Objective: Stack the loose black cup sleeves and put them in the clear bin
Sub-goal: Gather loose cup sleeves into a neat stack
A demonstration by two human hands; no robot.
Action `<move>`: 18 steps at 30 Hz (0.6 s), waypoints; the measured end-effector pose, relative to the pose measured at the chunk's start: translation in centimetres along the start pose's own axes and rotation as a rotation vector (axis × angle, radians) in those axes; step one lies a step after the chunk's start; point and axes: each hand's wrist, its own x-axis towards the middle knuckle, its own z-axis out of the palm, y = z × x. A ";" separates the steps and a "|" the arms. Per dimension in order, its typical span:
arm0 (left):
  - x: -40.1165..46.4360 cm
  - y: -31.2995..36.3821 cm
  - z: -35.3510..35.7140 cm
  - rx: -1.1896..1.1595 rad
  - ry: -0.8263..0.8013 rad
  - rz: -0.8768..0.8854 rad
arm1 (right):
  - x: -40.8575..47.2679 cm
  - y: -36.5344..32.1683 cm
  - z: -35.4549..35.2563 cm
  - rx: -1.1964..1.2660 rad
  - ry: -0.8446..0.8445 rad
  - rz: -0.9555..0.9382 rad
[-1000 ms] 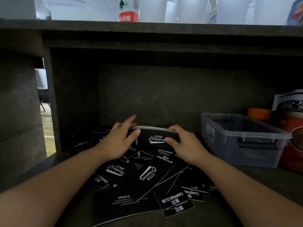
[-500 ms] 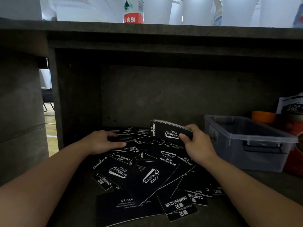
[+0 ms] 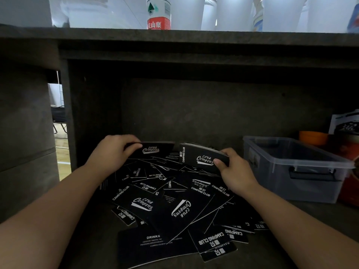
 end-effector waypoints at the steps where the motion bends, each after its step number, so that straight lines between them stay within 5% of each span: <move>1: -0.1 0.1 0.0 -0.032 0.052 0.004 | 0.0 0.0 0.0 0.003 -0.001 -0.001; 4: -0.4 0.8 0.2 -0.118 0.116 0.055 | -0.2 -0.2 0.1 0.017 0.002 -0.006; 8: -0.3 1.8 1.3 -0.116 -0.029 0.063 | -0.2 -0.5 0.1 0.058 -0.031 -0.045; 18: -0.6 3.2 3.3 0.008 -0.233 -0.327 | -0.7 -0.8 0.5 0.115 -0.159 -0.154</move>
